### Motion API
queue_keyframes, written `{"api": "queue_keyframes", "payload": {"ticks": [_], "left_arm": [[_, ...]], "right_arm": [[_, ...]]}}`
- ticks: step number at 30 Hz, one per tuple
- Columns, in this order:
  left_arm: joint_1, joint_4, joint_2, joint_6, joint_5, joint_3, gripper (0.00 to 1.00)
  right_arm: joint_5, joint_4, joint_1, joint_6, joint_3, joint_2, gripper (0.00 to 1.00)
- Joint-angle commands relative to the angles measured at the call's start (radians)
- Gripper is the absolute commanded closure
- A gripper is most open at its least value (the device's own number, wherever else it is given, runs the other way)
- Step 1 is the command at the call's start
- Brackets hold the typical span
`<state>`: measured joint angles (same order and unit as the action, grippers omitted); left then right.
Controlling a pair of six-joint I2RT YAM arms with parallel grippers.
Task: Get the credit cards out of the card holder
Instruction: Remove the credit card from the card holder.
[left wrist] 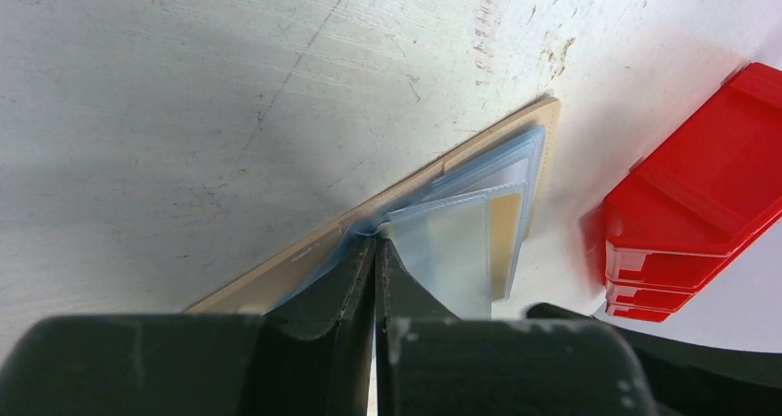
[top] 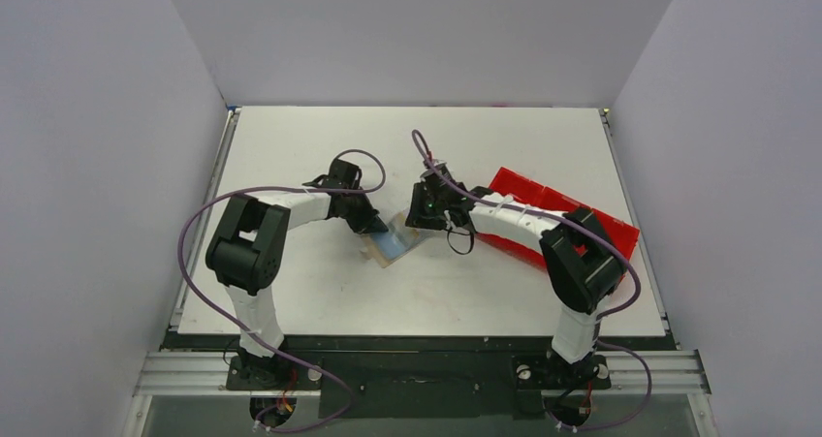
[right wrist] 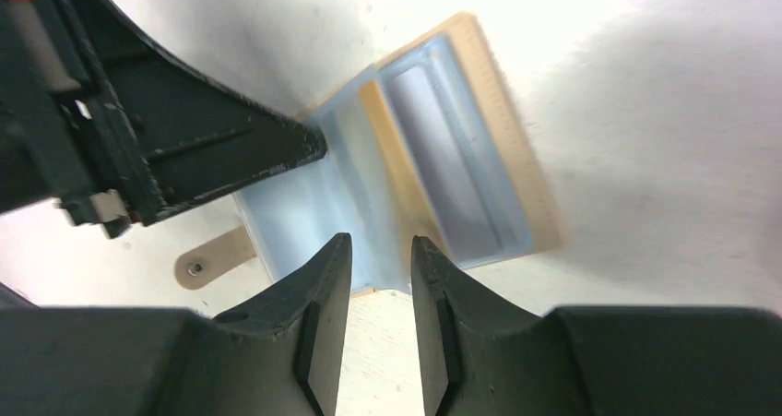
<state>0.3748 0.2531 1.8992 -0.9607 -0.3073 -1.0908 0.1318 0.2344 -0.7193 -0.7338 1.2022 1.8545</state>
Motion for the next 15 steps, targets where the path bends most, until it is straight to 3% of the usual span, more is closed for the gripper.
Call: {"api": "queue_keyframes", "payload": {"ticks": [1, 8, 15], "left_arm": [[-0.007, 0.079, 0.076, 0.038, 0.142, 0.011, 1.00], [-0.006, 0.080, 0.077, 0.042, 0.142, 0.006, 1.00], [-0.006, 0.079, 0.072, 0.045, 0.140, 0.006, 1.00]], "right_arm": [[0.002, -0.013, 0.040, 0.017, -0.021, -0.103, 0.72], [0.035, -0.022, 0.051, 0.016, -0.025, -0.086, 0.71], [0.062, -0.044, 0.042, 0.001, -0.039, -0.079, 0.76]]}}
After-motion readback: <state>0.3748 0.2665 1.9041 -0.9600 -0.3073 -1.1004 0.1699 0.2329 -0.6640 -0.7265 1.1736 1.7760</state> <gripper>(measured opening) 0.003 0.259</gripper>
